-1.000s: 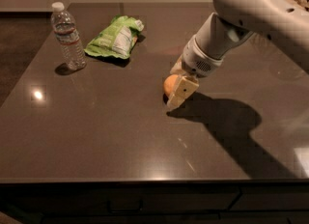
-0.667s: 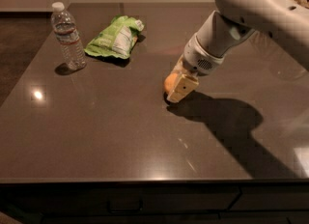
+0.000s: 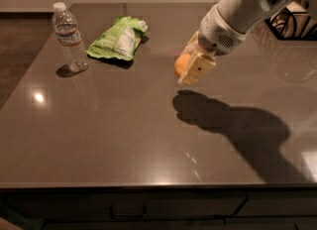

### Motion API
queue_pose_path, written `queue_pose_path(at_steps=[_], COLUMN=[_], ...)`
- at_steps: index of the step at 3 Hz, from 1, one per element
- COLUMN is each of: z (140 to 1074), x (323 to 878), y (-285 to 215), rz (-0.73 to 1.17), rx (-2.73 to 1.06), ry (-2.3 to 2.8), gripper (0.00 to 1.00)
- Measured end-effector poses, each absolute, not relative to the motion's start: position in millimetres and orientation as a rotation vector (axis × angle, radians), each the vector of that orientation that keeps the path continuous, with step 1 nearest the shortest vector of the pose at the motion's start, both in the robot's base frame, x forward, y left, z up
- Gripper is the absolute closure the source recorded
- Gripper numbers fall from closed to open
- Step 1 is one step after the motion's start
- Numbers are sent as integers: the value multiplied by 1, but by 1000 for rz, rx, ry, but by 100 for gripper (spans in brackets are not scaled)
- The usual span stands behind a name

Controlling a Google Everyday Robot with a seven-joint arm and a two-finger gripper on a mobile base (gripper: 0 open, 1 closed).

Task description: Pick orange

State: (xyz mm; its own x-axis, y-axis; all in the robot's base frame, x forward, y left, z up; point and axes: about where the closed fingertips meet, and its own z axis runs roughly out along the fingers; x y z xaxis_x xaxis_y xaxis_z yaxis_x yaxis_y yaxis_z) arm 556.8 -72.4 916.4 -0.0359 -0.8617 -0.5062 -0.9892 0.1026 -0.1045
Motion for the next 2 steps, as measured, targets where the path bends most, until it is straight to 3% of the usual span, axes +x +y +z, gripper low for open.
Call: queue_pose_path(at_steps=[2], z=[970], x=[557], y=[-82], rz=[362], rx=[-1799], ry=[1853], gripper=[100])
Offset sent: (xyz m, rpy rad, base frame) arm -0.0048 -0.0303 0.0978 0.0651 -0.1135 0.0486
